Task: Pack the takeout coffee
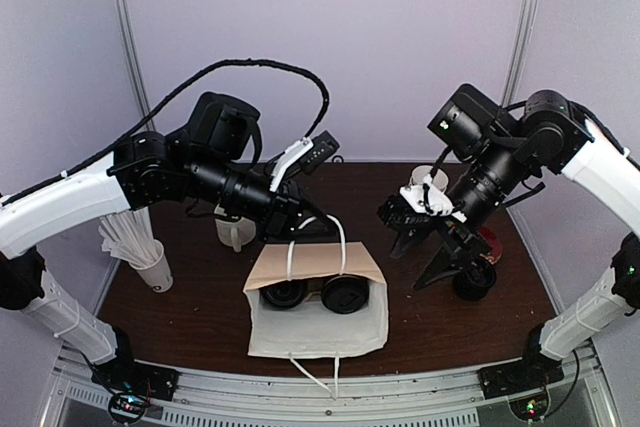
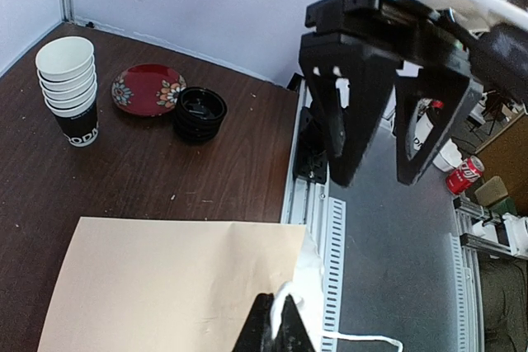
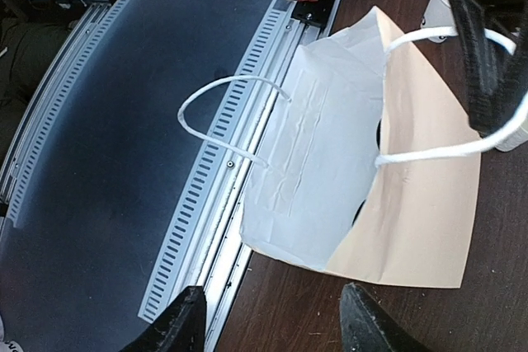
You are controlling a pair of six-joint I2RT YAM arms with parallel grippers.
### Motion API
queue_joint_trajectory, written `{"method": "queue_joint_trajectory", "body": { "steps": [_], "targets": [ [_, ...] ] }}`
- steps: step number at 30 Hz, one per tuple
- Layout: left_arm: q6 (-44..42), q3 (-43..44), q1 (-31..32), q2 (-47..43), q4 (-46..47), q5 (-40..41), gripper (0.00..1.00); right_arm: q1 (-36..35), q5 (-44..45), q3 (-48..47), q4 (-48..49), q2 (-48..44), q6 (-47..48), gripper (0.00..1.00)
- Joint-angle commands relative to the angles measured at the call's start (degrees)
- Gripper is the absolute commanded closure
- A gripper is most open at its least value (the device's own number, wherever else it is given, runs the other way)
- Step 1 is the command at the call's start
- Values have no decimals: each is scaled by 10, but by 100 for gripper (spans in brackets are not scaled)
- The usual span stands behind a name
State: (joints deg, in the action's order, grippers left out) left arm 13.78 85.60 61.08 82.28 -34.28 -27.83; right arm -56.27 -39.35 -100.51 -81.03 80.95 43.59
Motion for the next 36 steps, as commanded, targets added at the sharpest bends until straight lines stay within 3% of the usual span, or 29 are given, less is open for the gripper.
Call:
{"method": "queue_joint_trajectory", "body": {
  "steps": [1, 10, 14, 23, 29, 36],
  "targets": [
    [7, -5, -1, 4, 33, 3, 100, -30, 55, -4, 9, 1, 2, 42],
    [-7, -4, -1, 6, 32, 19, 100, -31, 68, -7, 22, -3, -8, 43],
    [-22, 4, -2, 15, 28, 44, 100, -61, 139, -25, 37, 19, -9, 51],
    [-64, 52, -35, 38, 16, 86, 100, -85, 190, -37, 47, 28, -9, 50],
    [-77, 62, -102, 63, 37, 52, 100, -57, 197, -37, 57, 13, -17, 49],
    [-61, 83, -113, 92, 52, -16, 100, -55, 240, -41, 92, 53, -18, 51]
  ]
}}
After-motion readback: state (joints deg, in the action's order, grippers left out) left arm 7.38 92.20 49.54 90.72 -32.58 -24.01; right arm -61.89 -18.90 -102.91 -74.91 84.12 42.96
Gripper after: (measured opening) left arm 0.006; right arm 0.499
